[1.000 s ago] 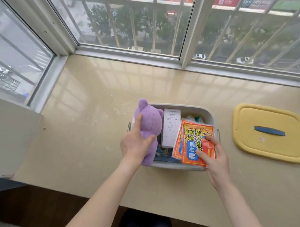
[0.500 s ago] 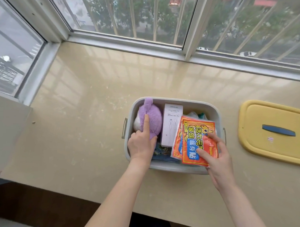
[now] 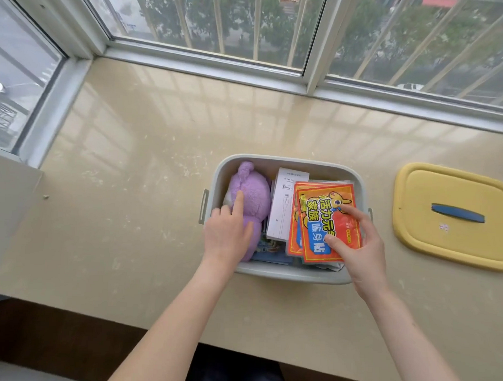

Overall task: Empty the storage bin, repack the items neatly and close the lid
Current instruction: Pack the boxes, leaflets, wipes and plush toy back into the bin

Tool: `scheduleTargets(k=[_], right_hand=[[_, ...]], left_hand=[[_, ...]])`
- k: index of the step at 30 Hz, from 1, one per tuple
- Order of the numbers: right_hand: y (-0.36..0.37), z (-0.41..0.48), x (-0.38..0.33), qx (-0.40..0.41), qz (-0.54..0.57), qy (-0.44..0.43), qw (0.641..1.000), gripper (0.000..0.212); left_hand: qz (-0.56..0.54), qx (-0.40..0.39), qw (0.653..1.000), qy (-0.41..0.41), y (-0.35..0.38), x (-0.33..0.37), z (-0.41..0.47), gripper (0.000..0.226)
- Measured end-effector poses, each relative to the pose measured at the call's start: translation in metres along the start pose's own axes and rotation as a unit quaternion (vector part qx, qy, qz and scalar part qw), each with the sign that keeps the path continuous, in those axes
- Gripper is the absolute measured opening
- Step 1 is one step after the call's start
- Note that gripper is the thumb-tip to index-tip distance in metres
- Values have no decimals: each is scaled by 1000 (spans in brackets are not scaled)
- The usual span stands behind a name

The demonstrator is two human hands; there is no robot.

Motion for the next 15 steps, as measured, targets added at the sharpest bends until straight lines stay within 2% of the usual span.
scheduleTargets(k=[2, 4, 7, 10, 13, 15], right_hand=[[4, -2, -13, -20, -32, -28, 999, 58], [11, -3, -23, -54, -60, -56, 995, 59], [24, -2, -29, -134, -104, -81, 982, 59], [36, 4, -23, -213, -177, -95, 956, 59], [44, 12, -11, -276, -253, -103, 922, 62], [51, 15, -6, -304, -297, -117, 898, 64]], left_hand=[[-54, 100, 993, 43, -14, -14, -12, 57], [-110, 121, 986, 18, -27, -29, -26, 54], [-211, 88, 969, -90, -21, -51, -46, 56], [-333, 52, 925, -173, -8, -63, -58, 53], [-399, 49, 892, -206, -2, -63, -63, 47], [-410, 52, 885, -214, 0, -61, -63, 46]])
Point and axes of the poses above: each hand's wrist, its own z-axis towards the middle knuckle, its own y-axis out of the palm, x = y × z, the point moved 4 cm from there along z, towards the middle knuckle, and after that the axes turned 8 degrees about y, right-handed, at the moved point
